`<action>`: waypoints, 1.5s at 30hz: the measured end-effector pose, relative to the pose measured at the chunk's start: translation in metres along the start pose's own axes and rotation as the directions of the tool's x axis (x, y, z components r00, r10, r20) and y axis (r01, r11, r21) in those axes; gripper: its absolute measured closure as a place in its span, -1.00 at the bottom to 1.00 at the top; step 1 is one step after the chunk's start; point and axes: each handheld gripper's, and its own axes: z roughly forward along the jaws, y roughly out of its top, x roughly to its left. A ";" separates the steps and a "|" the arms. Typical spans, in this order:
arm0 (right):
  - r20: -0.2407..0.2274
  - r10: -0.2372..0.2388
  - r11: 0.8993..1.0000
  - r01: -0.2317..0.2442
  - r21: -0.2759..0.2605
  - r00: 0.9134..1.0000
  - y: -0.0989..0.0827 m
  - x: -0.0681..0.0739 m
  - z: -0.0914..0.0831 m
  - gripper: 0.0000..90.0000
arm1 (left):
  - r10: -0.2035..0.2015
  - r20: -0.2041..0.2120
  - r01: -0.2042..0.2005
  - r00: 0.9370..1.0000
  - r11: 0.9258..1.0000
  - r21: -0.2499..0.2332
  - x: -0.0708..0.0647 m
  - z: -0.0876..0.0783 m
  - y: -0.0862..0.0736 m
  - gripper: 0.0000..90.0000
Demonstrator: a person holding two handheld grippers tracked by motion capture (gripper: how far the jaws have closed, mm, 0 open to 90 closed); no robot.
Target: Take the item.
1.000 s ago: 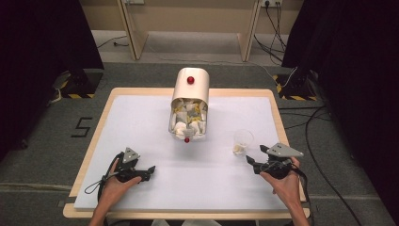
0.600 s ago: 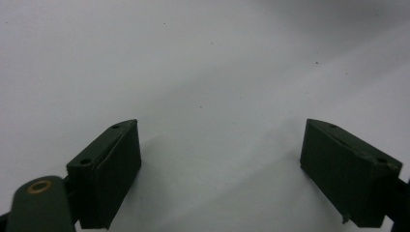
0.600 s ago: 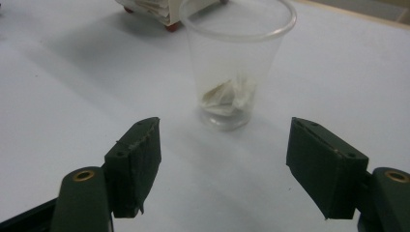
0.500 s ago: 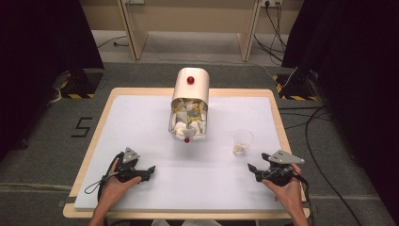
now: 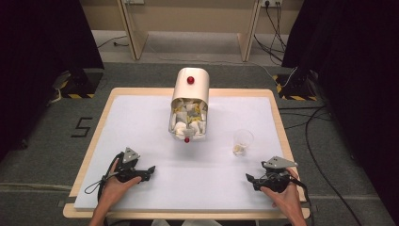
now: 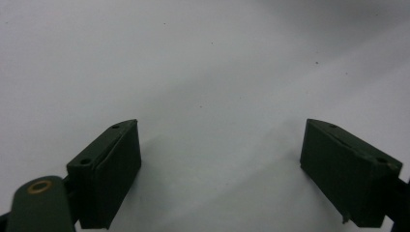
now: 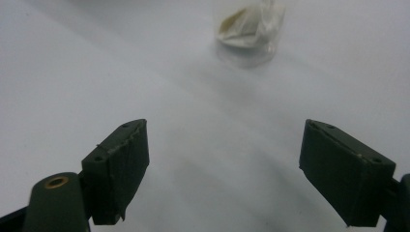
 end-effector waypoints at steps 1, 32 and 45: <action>0.002 -0.004 1.000 0.004 0.009 1.000 -0.001 0.000 0.001 -0.59 | 0.000 0.000 0.000 1.000 1.000 0.000 0.000 0.000 0.000 -0.69; -0.007 -0.040 0.999 0.040 0.021 0.999 -0.021 0.005 -0.002 -0.58 | 0.001 -0.002 -0.001 1.000 1.000 0.001 0.000 0.000 0.000 -0.70; -0.010 -0.038 0.999 0.038 0.021 0.999 -0.021 0.005 -0.002 -0.59 | 0.001 -0.002 -0.001 1.000 1.000 0.001 0.000 0.000 0.000 -0.70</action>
